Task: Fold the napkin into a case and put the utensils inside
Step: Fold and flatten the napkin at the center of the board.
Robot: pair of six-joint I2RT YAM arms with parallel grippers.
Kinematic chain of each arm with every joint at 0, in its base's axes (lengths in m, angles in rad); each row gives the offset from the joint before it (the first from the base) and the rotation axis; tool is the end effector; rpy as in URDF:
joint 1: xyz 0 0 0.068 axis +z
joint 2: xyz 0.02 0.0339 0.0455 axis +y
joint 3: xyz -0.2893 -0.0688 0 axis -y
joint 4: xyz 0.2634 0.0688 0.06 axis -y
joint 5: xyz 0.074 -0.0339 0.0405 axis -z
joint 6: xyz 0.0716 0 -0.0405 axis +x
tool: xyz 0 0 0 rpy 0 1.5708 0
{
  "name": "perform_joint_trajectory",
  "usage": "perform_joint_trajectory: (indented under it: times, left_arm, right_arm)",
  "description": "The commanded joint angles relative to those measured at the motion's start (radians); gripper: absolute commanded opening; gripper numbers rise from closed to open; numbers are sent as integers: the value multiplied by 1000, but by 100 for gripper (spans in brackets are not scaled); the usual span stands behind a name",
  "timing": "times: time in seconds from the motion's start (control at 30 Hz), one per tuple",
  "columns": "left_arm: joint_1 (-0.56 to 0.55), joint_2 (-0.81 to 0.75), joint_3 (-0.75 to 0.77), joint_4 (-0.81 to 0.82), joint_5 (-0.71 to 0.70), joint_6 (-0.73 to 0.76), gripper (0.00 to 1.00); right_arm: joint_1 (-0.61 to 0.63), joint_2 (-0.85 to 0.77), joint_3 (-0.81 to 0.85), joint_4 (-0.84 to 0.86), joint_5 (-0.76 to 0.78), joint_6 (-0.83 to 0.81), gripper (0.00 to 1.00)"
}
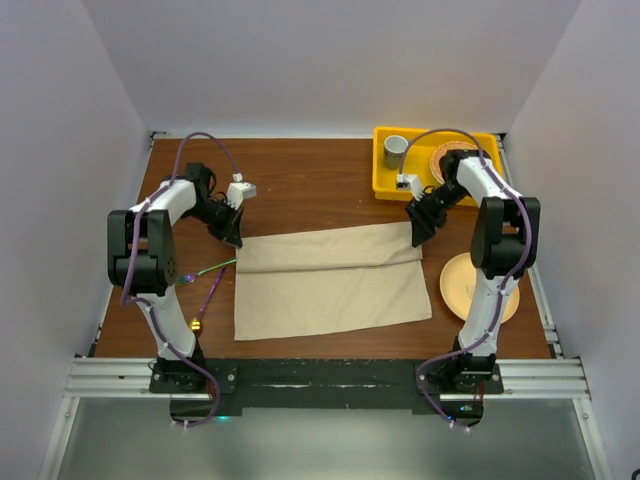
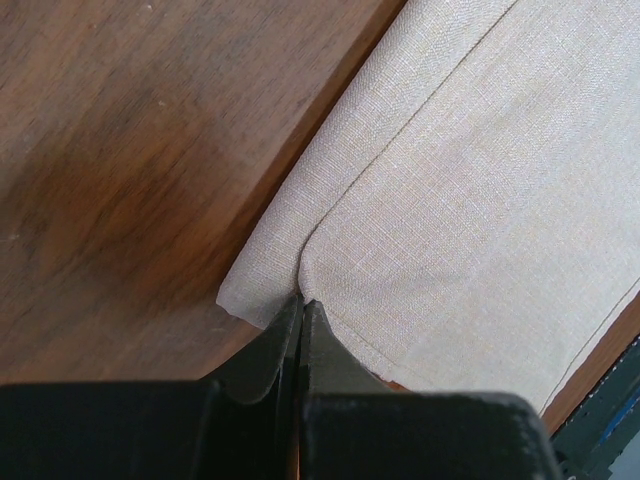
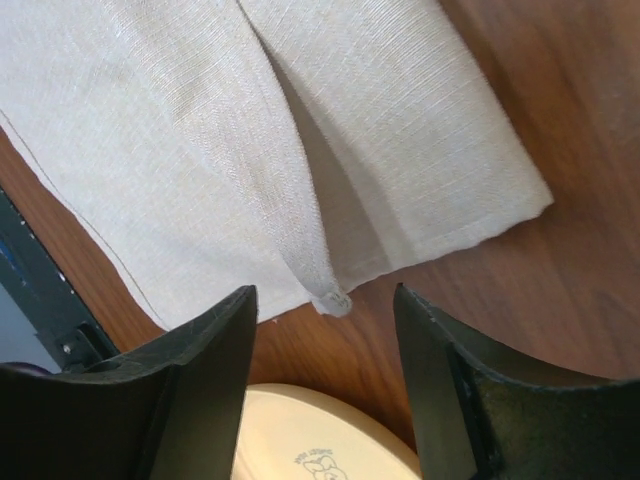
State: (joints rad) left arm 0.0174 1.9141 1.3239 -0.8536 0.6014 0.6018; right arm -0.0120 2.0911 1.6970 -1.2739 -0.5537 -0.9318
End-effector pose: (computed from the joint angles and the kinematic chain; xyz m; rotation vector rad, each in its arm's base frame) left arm 0.3871 -0.0338 0.1572 0.8416 2.6101 -0.7567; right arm 0.4174 0.0326 0.1845 -1.2381 2.5890 0.7897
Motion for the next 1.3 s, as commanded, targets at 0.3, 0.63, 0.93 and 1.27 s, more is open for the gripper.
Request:
perform_joint_trajectory:
  times: [0.3,0.63,0.93,1.27]
  left_arm:
    - [-118,-87,-103,77,-73,-77,0]
    - [-123,43,13,126,-209,-131,0]
    - [-131,140,168,105,-204,-129,0]
    - [-79,-50,169,-54,-97,38,0]
  right_arm:
    - [107,-83,-212,225,119,85,0]
    - [122,-112,-350,323,227,139,0]
    - [122,-144,-330,367,207,247,0]
    - [116,-304,-246,220,129,197,0]
